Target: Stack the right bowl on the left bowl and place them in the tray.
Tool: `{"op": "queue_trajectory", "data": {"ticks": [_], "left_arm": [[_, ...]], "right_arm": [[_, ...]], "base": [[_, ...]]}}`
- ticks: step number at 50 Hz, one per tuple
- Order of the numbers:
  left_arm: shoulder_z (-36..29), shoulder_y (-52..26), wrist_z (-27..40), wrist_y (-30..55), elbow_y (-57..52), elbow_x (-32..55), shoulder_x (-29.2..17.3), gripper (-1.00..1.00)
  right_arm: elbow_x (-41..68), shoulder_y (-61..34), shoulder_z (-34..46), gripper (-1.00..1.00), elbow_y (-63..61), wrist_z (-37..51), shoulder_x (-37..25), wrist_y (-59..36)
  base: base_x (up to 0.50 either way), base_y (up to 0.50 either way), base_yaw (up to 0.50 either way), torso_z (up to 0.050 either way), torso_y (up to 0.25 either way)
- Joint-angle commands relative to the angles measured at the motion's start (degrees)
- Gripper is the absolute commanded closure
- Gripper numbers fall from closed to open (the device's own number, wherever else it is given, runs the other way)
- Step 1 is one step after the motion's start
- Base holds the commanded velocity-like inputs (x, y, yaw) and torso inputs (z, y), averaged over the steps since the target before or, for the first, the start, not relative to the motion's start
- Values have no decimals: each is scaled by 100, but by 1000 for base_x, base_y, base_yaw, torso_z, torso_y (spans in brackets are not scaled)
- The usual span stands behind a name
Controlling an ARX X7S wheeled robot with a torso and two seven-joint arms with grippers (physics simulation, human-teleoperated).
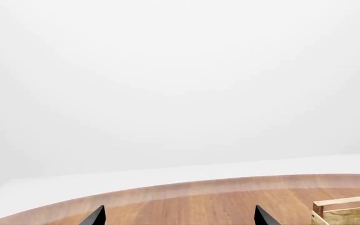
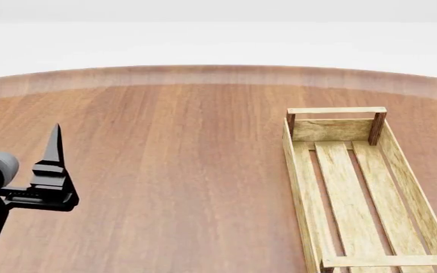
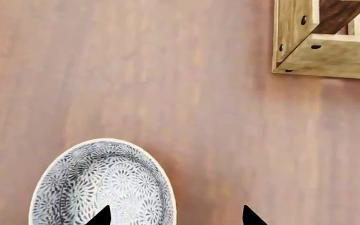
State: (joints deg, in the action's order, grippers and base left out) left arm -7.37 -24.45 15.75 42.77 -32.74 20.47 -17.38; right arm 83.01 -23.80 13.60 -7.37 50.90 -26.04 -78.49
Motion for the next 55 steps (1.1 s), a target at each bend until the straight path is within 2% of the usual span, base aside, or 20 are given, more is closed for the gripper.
{"op": "queue_trajectory", "data": {"ticks": [1, 34, 35, 55], "left_arm": [[-3, 19, 14, -29, 6, 26, -18, -100], [-24, -28, 108, 56, -93, 104, -86, -100], [-25, -28, 110, 55, -93, 106, -87, -100], [-52, -13, 134, 5, -60, 135, -107, -100]], "right_arm": [[-324, 14, 268, -100, 201, -393, 23, 197], [-1197, 45, 978, -100, 1104, -1471, 120, 810], [-1197, 45, 981, 100, 1105, -1472, 119, 812], [-1240, 12, 1093, 100, 1092, -1586, 89, 911]], "base": [[0, 0, 0, 0, 0], [0, 0, 0, 0, 0], [0, 0, 0, 0, 0], [0, 0, 0, 0, 0]]}}
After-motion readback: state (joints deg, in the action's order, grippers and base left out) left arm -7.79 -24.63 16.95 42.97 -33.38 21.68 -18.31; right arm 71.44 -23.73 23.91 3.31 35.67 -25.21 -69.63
